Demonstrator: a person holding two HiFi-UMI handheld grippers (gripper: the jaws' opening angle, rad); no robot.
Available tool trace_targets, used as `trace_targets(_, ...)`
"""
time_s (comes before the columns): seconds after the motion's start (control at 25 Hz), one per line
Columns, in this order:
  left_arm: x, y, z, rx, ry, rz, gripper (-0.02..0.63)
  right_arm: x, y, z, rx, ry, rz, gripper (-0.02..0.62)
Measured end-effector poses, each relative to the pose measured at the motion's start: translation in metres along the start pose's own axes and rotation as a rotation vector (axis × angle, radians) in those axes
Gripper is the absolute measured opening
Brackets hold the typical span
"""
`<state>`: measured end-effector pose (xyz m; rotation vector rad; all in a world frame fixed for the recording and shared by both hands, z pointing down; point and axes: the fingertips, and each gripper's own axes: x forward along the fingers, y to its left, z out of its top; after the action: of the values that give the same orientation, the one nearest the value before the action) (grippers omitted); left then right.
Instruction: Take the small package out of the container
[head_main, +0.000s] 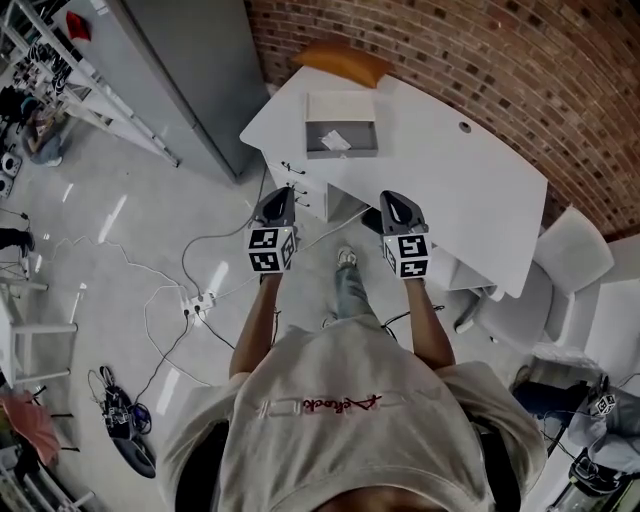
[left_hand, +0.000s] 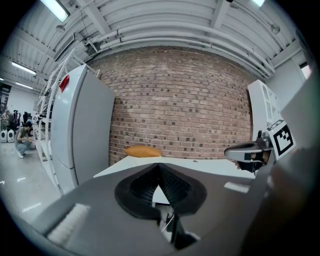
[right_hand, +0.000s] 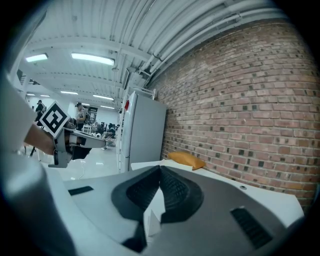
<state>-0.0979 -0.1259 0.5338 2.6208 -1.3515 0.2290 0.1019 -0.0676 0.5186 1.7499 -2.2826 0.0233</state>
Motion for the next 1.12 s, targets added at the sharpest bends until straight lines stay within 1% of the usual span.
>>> trace_targets(0.2,0.015,0.008,-0.001,0.0,0.003,0.004,0.009,0.02,-0.006,0.0,0.001,-0.006,0.01,0.011)
trace_targets(0.36,0.036,0.02,0.006,0.001,-0.002,0.01,0.009,0.044,-0.014,0.006,0.0,-0.014,0.012,0.011)
trace_targets(0.64,0.094,0.041,0.025,0.009,-0.003,0.014,0.009,0.099,-0.045,0.015,0.005,-0.024,0.018,0.011)
trace_targets(0.96,0.164,0.062,0.057,0.01,-0.006,0.026,0.009,0.168,-0.087,0.042,0.0,-0.045,0.042,0.011)
trace_targets(1.12,0.197,0.076,0.068,0.006,-0.004,0.037,0.009,0.202,-0.108,0.049,0.001,-0.042,0.051,0.011)
